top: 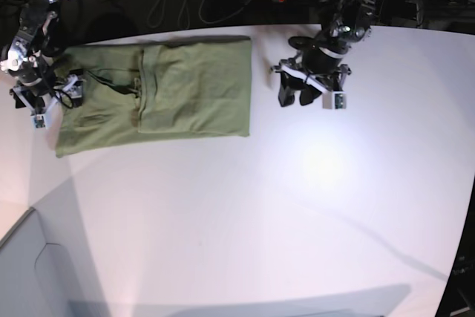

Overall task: Fold the T-shirt properly
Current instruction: 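Release the folded end and raise the left gripper away, then reach both grippers to the edges of the folded shirt and grasp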

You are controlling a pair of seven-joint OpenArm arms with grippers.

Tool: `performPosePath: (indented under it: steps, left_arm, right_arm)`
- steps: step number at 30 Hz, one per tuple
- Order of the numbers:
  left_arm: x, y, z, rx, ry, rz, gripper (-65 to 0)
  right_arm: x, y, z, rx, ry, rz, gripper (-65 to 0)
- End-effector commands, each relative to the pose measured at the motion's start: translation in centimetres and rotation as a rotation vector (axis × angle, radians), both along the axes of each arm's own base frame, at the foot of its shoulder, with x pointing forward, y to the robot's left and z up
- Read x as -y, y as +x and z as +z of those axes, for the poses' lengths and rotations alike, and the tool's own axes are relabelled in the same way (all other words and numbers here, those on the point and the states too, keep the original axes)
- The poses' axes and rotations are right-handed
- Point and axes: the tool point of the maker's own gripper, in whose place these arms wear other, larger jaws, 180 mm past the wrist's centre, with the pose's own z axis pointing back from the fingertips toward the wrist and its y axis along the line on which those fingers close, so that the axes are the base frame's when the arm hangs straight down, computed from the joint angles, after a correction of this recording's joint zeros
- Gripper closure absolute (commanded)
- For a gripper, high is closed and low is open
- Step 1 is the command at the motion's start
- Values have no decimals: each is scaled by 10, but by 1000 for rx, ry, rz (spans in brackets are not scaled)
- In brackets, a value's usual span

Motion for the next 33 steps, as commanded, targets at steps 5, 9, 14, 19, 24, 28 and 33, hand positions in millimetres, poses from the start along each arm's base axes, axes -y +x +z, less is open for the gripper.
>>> performPosePath:
  steps: [5,9,14,19,24,28,33]
  left_arm:
    - [9,6,8,33,-43,24,-280]
    - [13,7,10,36,-54,22,-280]
    - [16,9,11,36,-67,32,-280]
    - [17,9,11,36,-70,30,-280]
    - [17,6,1,13,-69,36,-280]
    - [26,13,-15,-25,-92,56,-280]
    - [36,16,-26,-52,-107,53,-280]
  right_arm:
    - [-4,-7,-3,-21,-1,14,-544]
    - [-26,-11,-9,-41,38,124,-373]
    - [-30,-16,-12,-58,45,149,-132]
    - [-30,-18,-20,-79,61,142,-2]
    - [-29,-8,-5,-31,36,154,0]
    - [-32,9,29,61,-28,188,0]
    - [-44,21,59,146,-72,219,0]
